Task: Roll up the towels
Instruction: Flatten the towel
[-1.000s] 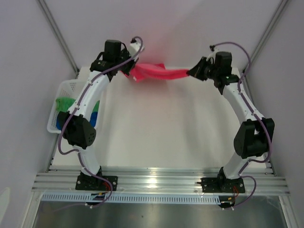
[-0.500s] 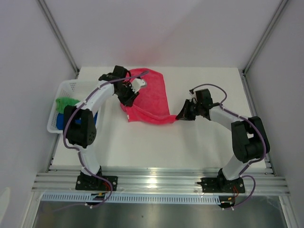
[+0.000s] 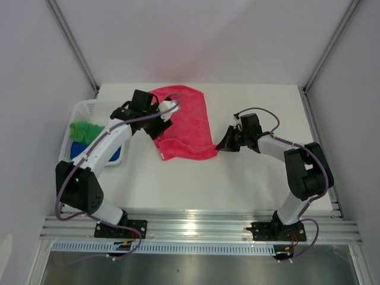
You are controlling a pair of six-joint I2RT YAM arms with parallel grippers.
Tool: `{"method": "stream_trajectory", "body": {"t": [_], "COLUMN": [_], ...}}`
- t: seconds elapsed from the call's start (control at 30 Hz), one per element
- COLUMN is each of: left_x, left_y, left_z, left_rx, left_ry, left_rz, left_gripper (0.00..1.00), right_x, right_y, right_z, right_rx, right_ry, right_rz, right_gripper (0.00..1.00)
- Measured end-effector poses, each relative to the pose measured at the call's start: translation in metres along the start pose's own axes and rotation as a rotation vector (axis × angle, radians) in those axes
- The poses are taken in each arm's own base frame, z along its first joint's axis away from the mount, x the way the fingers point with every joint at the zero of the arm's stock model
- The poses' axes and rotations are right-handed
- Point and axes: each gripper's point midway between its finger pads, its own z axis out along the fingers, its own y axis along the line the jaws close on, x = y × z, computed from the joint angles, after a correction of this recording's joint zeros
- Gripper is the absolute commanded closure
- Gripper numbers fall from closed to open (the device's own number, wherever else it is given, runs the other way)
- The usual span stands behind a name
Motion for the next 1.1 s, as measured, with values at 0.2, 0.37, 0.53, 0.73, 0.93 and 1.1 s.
{"method": "stream_trajectory", "body": {"t": [0.2,0.37,0.53,0.73,0.93,1.1], "left_x": [0.056,0.130,0.105,0.100,0.087,0.080], "left_y": [-0.103,-0.123,-0.103,-0.105,-0.096,-0.075], "left_z": [0.043,0.063,0.073,0.075,0.085,0.097], "left_rx": [0.151,0.218,0.121,0.129,0.105,0.070], "left_ry": [0.133,0.337,0.268,0.242,0.229,0.246], "left_rz": [0.351,0.552,0.628,0.638,0.643,0.619], "left_gripper": [0.48,0.36,0.33,0.38,0.36,0.43], "right_x": [0.004,0.008,0.015,0.018,0.017,0.015], "right_y": [-0.003,-0.006,-0.010,-0.012,-0.012,-0.009], "right_z": [0.001,0.002,0.002,0.001,0.001,-0.001], "right_rx": [0.003,0.006,0.015,0.020,0.020,0.016], "right_ry": [0.003,0.010,0.021,0.023,0.021,0.012], "right_rz": [0.011,0.017,0.028,0.032,0.031,0.025], "right_gripper": [1.00,1.00,1.00,1.00,1.00,1.00]}}
